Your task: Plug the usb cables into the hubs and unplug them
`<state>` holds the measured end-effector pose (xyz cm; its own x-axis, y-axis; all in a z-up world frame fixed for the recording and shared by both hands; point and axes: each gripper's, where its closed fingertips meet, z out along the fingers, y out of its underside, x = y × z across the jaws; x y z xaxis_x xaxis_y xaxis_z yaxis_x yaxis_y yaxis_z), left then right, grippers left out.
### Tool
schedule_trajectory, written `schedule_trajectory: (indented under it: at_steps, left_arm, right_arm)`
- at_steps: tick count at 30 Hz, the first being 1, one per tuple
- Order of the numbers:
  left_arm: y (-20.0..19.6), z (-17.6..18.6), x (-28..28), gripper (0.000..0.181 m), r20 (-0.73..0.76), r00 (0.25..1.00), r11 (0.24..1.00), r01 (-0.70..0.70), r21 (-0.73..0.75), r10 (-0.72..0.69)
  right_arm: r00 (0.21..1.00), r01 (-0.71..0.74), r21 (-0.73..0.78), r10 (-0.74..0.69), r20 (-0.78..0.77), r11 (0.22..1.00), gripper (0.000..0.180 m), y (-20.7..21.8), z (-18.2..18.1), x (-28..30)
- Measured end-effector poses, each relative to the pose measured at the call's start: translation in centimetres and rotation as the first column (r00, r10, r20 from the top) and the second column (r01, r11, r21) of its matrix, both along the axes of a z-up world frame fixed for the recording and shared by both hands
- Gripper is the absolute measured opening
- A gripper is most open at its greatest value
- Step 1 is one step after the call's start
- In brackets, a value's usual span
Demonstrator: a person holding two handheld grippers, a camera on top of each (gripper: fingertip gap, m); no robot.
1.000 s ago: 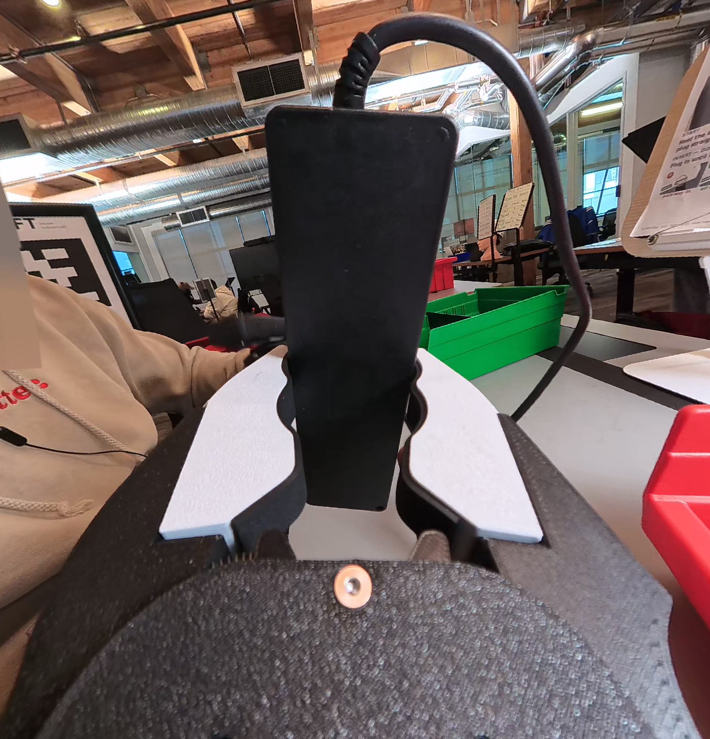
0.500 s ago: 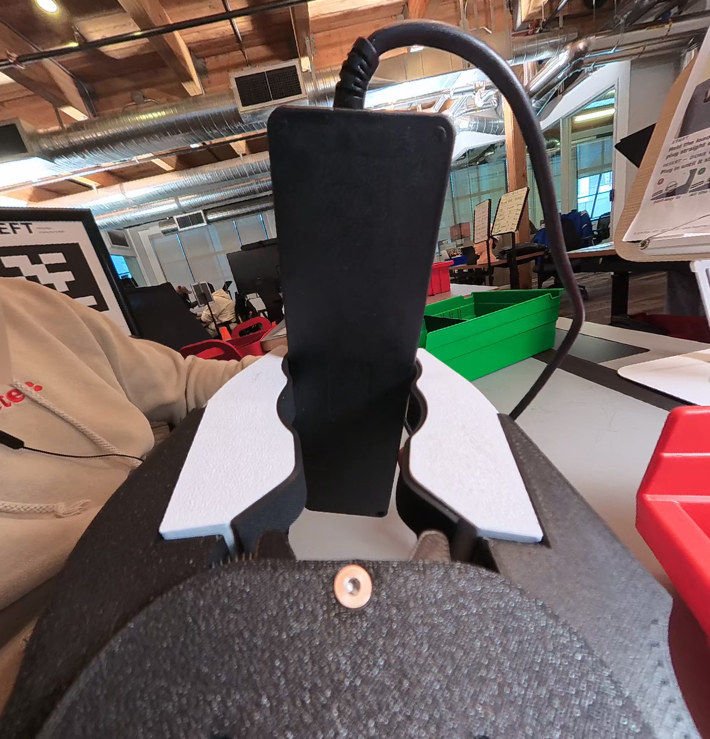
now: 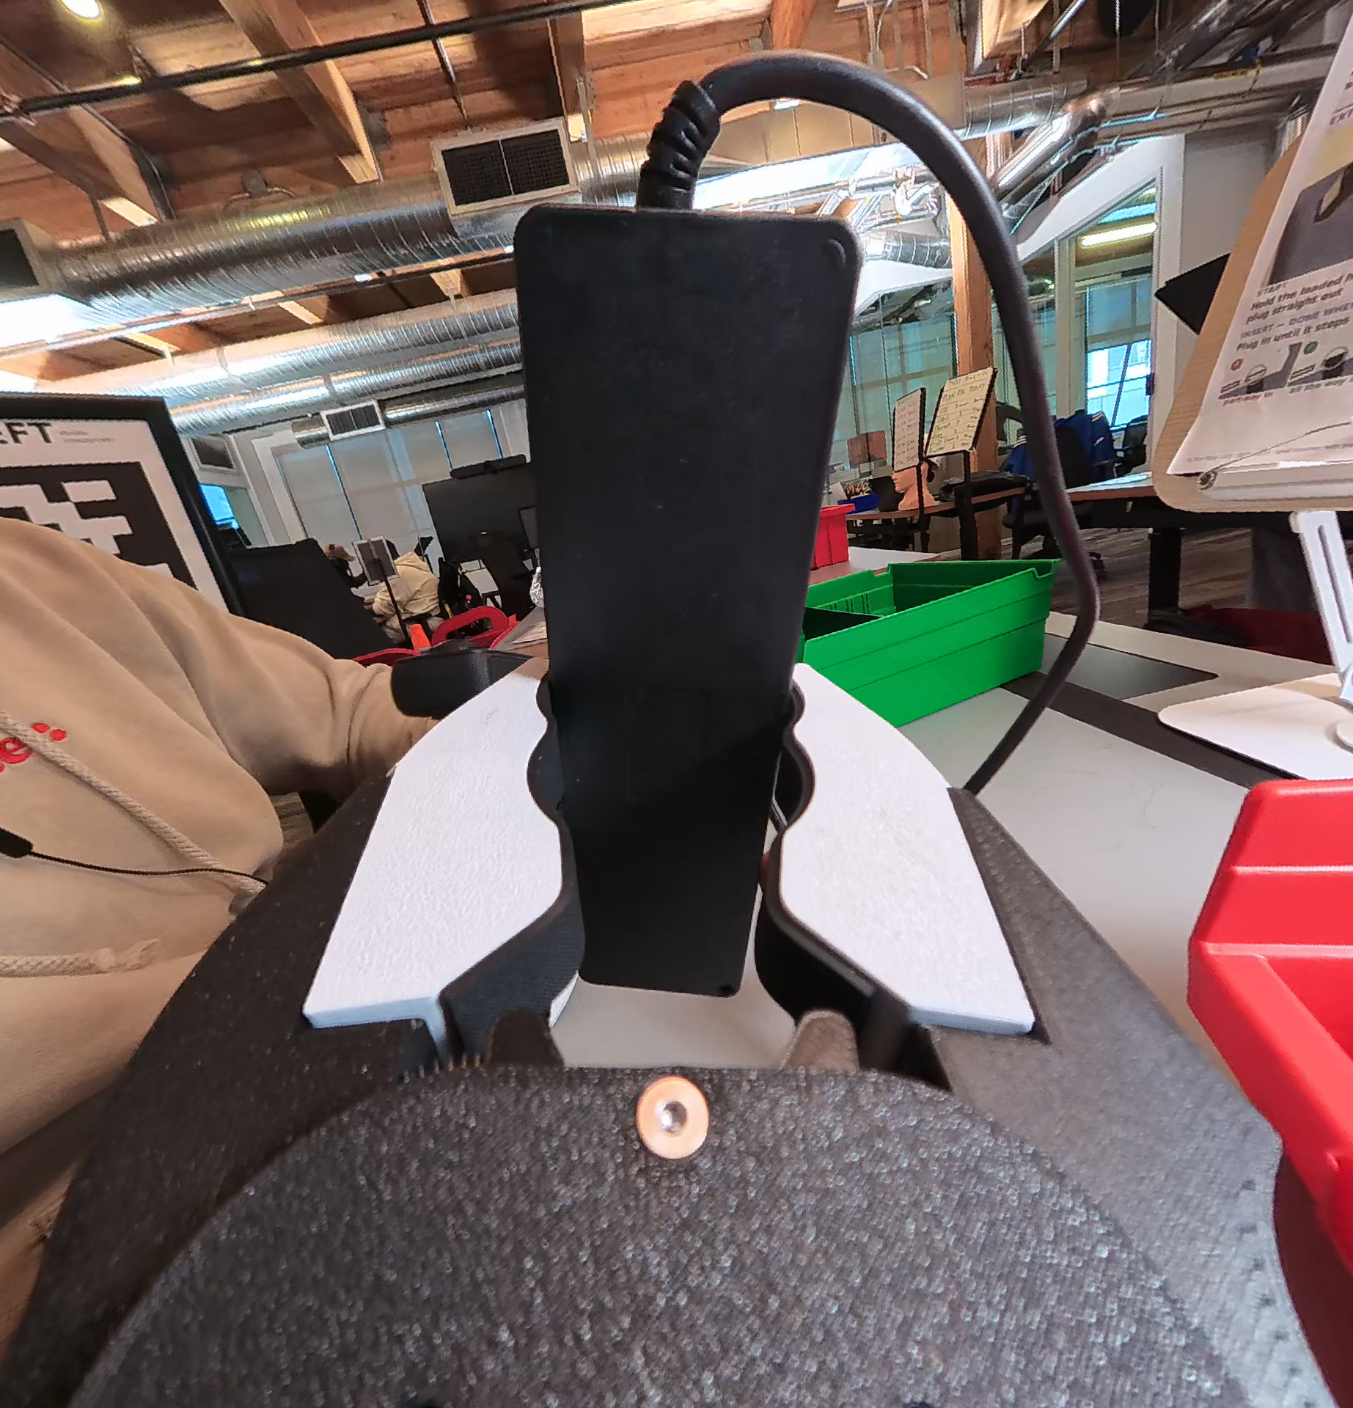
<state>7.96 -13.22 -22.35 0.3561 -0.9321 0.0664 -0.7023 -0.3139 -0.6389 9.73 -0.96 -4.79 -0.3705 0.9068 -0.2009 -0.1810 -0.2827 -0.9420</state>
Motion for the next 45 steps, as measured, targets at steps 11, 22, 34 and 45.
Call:
schedule_trajectory:
  at_steps: [11, 22, 34, 45]
  left_arm:
    - [1.3, 7.3, -5.1, 0.006, 0.155, 0.968, 0.979, -0.203, 0.019, 0.198]
    - [4.6, 17.2, -7.4, 0.005, 0.08, 0.956, 0.931, -0.294, 0.217, 0.283]
    - [5.5, 16.3, -3.1, 0.006, -0.026, 0.99, 0.975, -0.135, 0.176, 0.141]
    - [5.0, 17.0, -2.6, 0.006, 0.027, 0.995, 0.969, -0.103, 0.223, 0.099]
  right_arm:
    - [1.0, -0.008, 0.026, 0.008, 0.018, 1.0, 0.054, -0.2, -0.3, 0.0]
    - [0.974, -0.174, 0.092, 0.158, 0.162, 0.98, 0.054, -3.7, -2.7, -1.2]
    - [0.91, -0.258, 0.148, 0.189, 0.368, 0.955, 0.054, -5.9, -6.1, -2.4]
    - [0.884, -0.307, 0.108, 0.241, 0.4, 0.946, 0.054, -6.9, -6.4, -2.4]
